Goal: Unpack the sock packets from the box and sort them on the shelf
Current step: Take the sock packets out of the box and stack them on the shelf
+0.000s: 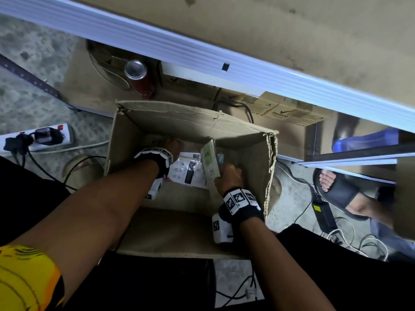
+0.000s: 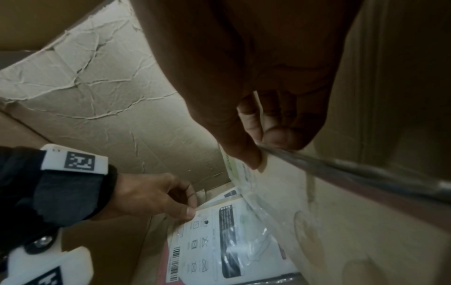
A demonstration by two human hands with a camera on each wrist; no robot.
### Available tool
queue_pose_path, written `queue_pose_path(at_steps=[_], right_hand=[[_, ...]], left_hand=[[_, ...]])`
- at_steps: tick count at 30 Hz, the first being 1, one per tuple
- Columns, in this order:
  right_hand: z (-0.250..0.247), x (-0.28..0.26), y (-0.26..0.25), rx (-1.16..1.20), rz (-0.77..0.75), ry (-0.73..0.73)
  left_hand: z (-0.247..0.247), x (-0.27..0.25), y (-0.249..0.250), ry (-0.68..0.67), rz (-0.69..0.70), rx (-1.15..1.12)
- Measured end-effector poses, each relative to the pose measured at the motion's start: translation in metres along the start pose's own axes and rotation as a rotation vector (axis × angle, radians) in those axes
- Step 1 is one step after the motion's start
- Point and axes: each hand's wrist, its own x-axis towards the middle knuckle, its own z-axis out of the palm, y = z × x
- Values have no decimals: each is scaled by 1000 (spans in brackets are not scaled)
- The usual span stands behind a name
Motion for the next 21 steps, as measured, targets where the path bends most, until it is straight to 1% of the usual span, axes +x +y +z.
queue_pose_path(at_steps=[2, 6, 9, 12, 15, 19, 21], right_hand=[[-1, -1, -2, -15, -5, 2], [-7, -7, -7, -71, -39, 20], [-15, -16, -12, -81, -87, 32], [-27, -28, -15, -117, -142, 89], [-42, -40, -17, -148, -223, 174], [-58, -62, -22, -190, -307, 255], [-65, -73, -28, -207, -346, 285]], left_hand=[[-3, -6, -4, -12, -14, 33], [-8, -23, -6, -72, -70, 19], [-14, -36, -1, -76, -82, -5], [-24, -50, 7, -82, -41, -48], [-36, -67, 16, -41, 15, -48], [-44, -95, 26, 1, 80, 41], [-50, -109, 32, 42, 124, 89]])
